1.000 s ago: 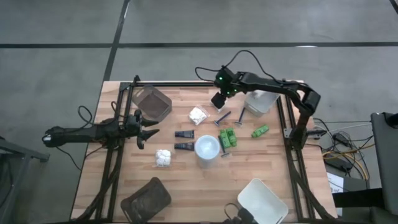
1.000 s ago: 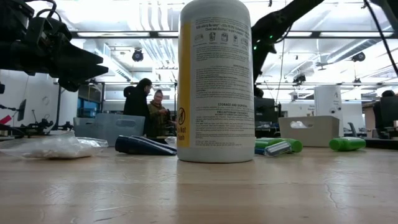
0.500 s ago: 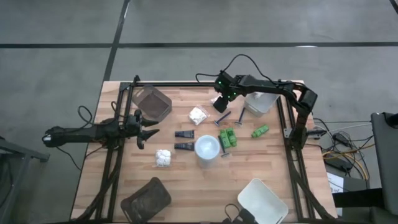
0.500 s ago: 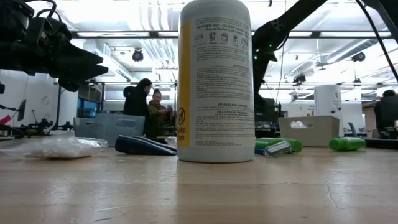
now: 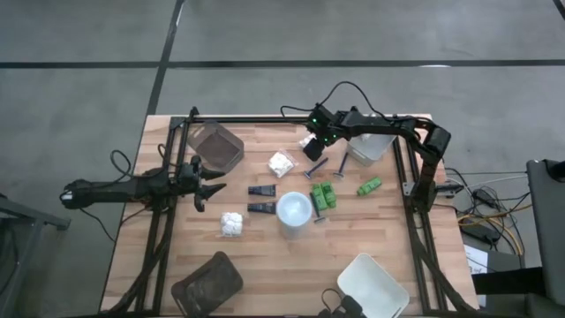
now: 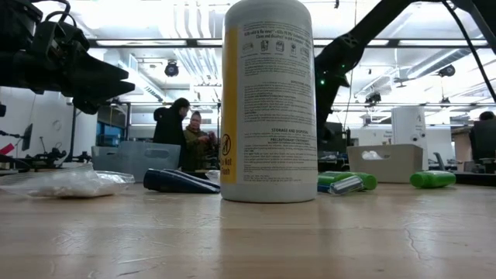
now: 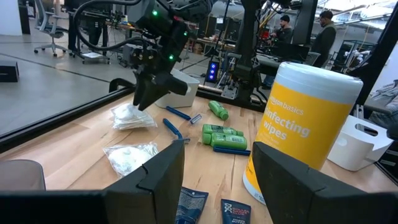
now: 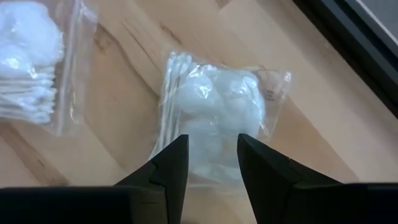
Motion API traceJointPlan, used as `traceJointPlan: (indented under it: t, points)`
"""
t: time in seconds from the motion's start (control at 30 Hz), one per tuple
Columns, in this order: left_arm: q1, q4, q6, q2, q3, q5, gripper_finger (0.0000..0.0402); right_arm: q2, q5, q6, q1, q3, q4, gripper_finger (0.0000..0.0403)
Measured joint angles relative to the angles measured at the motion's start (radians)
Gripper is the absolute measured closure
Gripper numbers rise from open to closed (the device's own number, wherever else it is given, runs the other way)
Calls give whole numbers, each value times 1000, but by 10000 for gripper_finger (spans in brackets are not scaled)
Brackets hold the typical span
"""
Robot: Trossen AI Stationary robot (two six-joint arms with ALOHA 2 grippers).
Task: Pick & Place Travel size toiletries
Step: Put the white cotton pack into the gray bin
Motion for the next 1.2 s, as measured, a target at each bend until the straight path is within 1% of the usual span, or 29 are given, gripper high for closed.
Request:
traceJointPlan:
  t: [0.17,0.27,0.37,0.5,0.63,0.7,0.87,1.2]
  points:
    - [0,0,0,0,0,0,206,0,-1,-3,2,-24,32,253]
    - [0,0,0,0,0,0,206,0,-1,-4,1,-42,40,263]
    - [0,0,0,0,0,0,206,0,-1,2,0,-70,41,286]
    - [0,0,0,0,0,0,206,-2,-4,19,2,-101,44,329]
    - [0,0,0,0,0,0,206,-6,-8,27,2,-109,43,373]
    - [0,0,0,0,0,0,206,-9,-9,26,2,-101,30,389]
    - [0,0,0,0,0,0,206,-13,-12,19,1,-45,-2,391]
    - [0,0,0,0,0,0,206,-38,-14,-53,1,81,-122,394]
